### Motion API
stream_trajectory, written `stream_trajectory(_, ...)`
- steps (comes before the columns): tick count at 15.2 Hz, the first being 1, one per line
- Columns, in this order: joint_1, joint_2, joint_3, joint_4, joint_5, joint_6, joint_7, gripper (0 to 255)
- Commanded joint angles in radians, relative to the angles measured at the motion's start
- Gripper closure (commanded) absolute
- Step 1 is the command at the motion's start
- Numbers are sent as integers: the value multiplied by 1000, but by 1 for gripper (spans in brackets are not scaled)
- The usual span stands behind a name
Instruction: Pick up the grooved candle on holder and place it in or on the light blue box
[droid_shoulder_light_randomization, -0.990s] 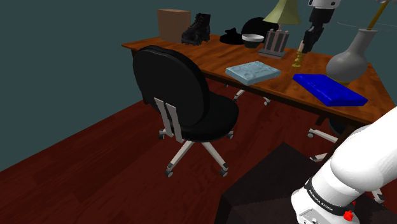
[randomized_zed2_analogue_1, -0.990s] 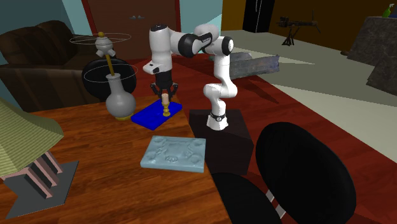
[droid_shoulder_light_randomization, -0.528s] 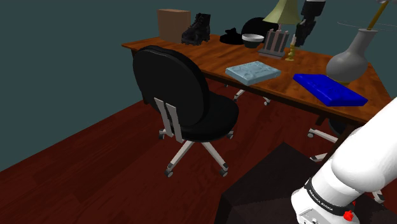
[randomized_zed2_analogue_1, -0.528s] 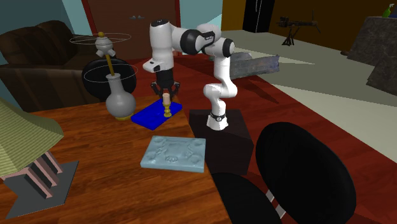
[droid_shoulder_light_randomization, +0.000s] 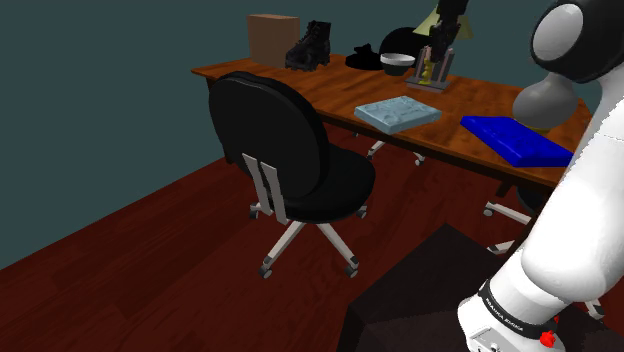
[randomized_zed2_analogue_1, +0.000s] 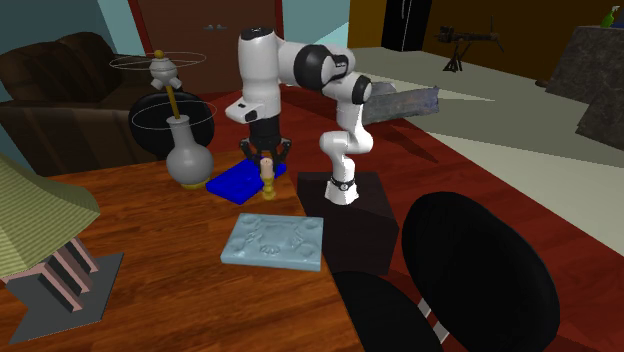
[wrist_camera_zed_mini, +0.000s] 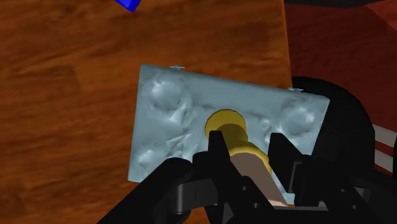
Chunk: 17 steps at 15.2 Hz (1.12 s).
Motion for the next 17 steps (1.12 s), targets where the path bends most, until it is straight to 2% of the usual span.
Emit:
stream_trajectory(1,-22,102,3,141,55,-52,4,255)
stream_trajectory(3,-65,229,14,336,121,-130,19,255)
stream_trajectory(9,-11,151,15,133,76,0,31,255)
stream_trajectory(17,27,92,18,-58,44,138,45,255)
